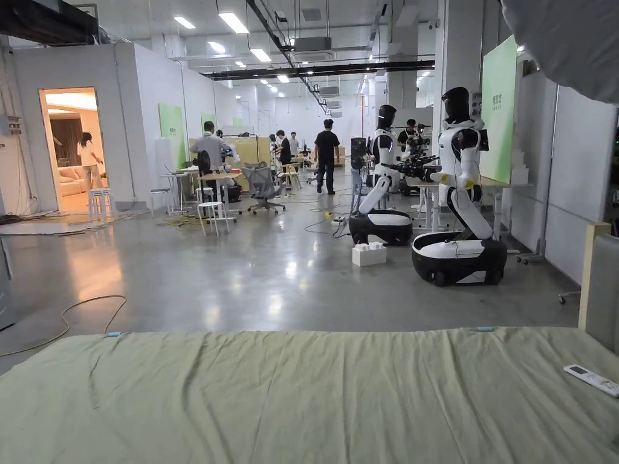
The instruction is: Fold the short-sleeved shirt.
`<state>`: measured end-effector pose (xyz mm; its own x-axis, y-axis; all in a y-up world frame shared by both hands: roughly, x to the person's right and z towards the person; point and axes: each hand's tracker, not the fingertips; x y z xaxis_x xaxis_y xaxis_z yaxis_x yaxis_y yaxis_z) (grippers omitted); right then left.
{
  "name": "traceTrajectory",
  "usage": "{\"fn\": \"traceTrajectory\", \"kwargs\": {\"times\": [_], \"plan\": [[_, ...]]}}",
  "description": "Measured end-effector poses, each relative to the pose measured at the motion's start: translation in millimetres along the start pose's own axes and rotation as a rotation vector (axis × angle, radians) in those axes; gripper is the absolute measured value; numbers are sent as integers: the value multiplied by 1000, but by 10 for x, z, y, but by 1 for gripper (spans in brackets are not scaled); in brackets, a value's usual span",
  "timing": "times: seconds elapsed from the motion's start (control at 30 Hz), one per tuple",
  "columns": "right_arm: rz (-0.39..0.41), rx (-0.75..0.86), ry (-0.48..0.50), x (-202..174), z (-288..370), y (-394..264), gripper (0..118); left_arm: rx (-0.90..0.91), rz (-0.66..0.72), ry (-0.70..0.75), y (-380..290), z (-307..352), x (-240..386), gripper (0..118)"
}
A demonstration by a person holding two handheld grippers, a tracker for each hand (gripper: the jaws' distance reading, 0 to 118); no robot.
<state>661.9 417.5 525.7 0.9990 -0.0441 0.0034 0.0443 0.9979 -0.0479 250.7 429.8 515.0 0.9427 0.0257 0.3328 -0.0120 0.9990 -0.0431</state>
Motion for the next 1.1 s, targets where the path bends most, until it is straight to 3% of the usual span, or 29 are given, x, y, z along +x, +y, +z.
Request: {"fn": "traceTrajectory", "kwargs": {"times": [0.27,0.33,0.37,0.43,0.53,0.63,0.73,0.93,1.1], "plan": [[-16,-14,9,22,10,-49,0,-24,8,15,-32,39,-105,1],[-18,-23,12,31,39,-82,0,-38,88,54,-69,59,-201,15],[-19,-28,13,32,51,-103,0,-59,109,73,-79,65,-252,31],[-29,-46,16,36,75,-162,0,-102,128,108,-121,85,-387,52],[-57,-101,33,63,57,-298,0,-167,121,140,-232,100,-659,57],[-117,-197,28,95,-32,-464,0,-267,114,184,-420,-22,-928,76],[-118,-214,25,89,-122,-534,0,-412,118,207,-758,-329,-1221,96],[-70,-285,16,41,-204,-650,0,-583,221,189,-1429,-1120,-1611,97],[-92,-362,-22,78,-267,-786,0,-720,202,218,-1938,-1823,-1864,95]]}}
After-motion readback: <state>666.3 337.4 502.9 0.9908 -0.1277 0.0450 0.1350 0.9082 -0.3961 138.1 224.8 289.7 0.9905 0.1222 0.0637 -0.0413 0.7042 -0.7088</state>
